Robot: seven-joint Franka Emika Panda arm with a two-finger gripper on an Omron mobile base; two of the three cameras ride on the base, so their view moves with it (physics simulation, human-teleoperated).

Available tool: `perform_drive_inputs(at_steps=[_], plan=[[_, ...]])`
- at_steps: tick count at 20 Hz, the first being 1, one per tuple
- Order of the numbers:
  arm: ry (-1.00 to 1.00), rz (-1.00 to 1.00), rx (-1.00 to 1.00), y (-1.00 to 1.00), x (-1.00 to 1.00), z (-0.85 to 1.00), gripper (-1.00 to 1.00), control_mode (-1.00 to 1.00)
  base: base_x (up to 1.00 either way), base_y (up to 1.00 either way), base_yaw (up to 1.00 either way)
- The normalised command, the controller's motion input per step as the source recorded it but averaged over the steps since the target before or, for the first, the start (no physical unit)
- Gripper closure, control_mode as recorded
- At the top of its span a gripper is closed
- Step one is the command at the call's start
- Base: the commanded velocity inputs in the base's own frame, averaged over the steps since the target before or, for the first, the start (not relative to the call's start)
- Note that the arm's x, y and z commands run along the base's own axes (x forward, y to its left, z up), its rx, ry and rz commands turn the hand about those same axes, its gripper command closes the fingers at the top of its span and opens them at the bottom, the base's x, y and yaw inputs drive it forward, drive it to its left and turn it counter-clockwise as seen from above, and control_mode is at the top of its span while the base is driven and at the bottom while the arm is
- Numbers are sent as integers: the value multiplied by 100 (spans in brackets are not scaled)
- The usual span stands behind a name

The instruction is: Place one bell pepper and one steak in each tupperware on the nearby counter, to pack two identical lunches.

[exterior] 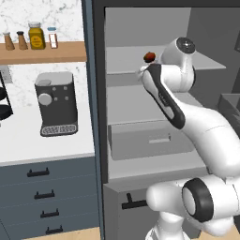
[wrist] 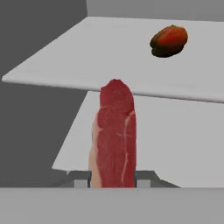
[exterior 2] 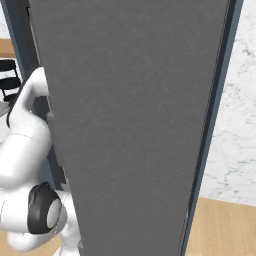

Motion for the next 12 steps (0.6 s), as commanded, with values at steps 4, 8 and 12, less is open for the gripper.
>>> perform_drive_inputs(at_steps=[4,8,12], plan=[[-4,0,0,0,-100,0,100,-100,0,0,0],[-12,0,0,0,-100,0,100,-100,0,0,0],[-14,0,-4,2,-100,0,100,-100,0,0,0]])
